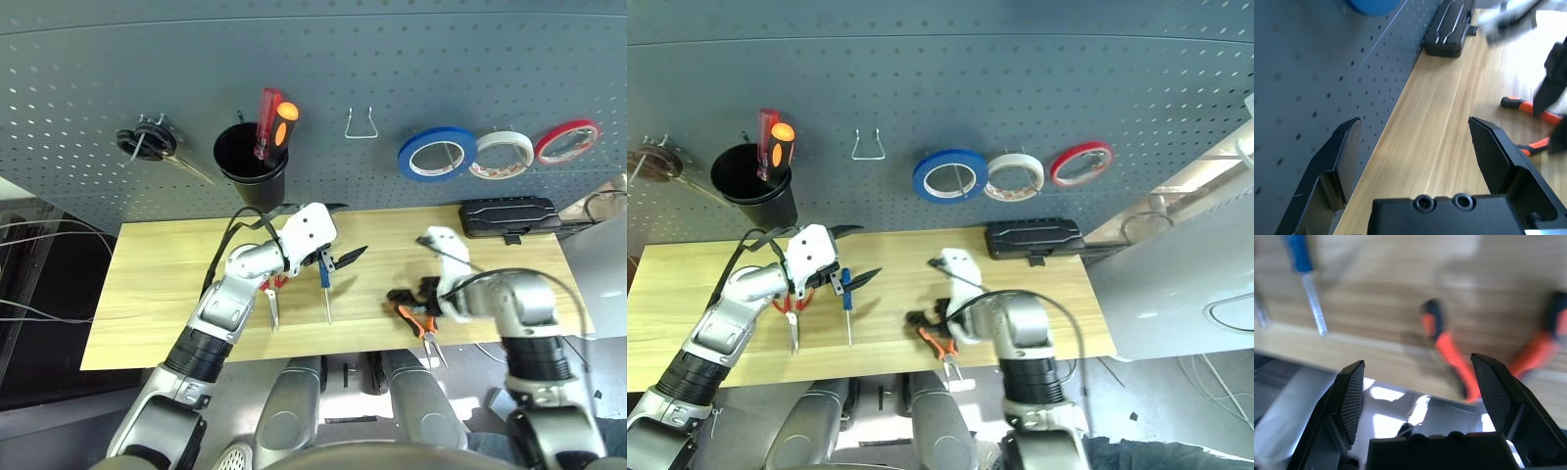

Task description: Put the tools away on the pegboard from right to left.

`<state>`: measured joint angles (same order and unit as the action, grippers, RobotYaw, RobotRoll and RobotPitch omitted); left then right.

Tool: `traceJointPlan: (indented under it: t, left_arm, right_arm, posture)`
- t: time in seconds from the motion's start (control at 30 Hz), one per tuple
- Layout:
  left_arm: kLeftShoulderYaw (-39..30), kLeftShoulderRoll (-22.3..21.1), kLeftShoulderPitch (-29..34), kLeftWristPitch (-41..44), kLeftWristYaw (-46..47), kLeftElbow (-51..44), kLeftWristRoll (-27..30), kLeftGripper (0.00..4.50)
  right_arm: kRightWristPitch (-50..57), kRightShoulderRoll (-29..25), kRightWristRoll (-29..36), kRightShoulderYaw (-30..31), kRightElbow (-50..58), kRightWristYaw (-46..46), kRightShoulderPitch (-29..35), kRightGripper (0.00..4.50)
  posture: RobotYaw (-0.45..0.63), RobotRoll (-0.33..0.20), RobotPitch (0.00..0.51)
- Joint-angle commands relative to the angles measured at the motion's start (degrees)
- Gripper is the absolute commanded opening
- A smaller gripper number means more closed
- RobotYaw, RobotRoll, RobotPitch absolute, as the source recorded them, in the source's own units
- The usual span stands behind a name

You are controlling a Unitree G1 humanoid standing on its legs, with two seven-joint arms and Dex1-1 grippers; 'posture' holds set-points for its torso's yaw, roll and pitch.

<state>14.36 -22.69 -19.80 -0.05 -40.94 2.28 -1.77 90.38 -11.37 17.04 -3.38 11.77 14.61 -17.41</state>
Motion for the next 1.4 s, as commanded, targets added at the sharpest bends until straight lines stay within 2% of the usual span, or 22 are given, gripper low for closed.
traceJointPlan:
  t: [0.03,0.23,0.57,1.0,1.17,1.27,1.4]
  left_arm:
    - [0.6,0.0,0.8,-0.3,-0.5,0.5,0.0,4.50]
    - [0.5,-0.2,1.2,-0.3,-0.5,0.5,0.0,4.50]
    - [0.5,0.0,0.8,-0.7,-0.4,1.0,0.0,4.50]
    - [0.7,0.4,0.2,-1.4,-0.8,1.8,0.0,4.50]
    - [0.8,0.3,0.4,-1.5,-1.1,1.6,0.0,4.50]
    - [0.8,0.2,0.5,-1.7,-1.3,1.8,-0.1,4.50]
    - [0.8,0.3,0.1,-1.9,-1.5,2.2,-0.1,4.50]
  right_arm:
    - [2.1,-0.9,0.9,-0.6,2.6,-2.3,2.6,4.47]
    - [2.1,-2.0,3.8,-0.6,4.3,-5.6,1.8,4.47]
    - [2.1,-6.3,12.4,-2.3,7.3,-12.0,2.3,4.47]
    - [2.1,-2.5,17.6,-3.3,10.3,-25.2,7.3,4.47]
    - [1.8,-6.4,16.0,1.5,15.3,-22.3,3.8,4.47]
    - [-13.1,-12.7,11.3,6.9,0.5,-12.9,-6.9,4.47]
    - [-36.0,-17.1,3.4,12.5,-10.8,-2.8,-4.6,4.47]
  posture:
    - [-0.01,0.000,0.266]
    - [0.00,0.000,0.266]
    - [-0.02,0.000,0.262]
    - [-0.01,0.000,0.258]
    - [-0.01,0.000,0.253]
    - [-0.02,0.000,0.250]
    - [-0.02,0.000,0.248]
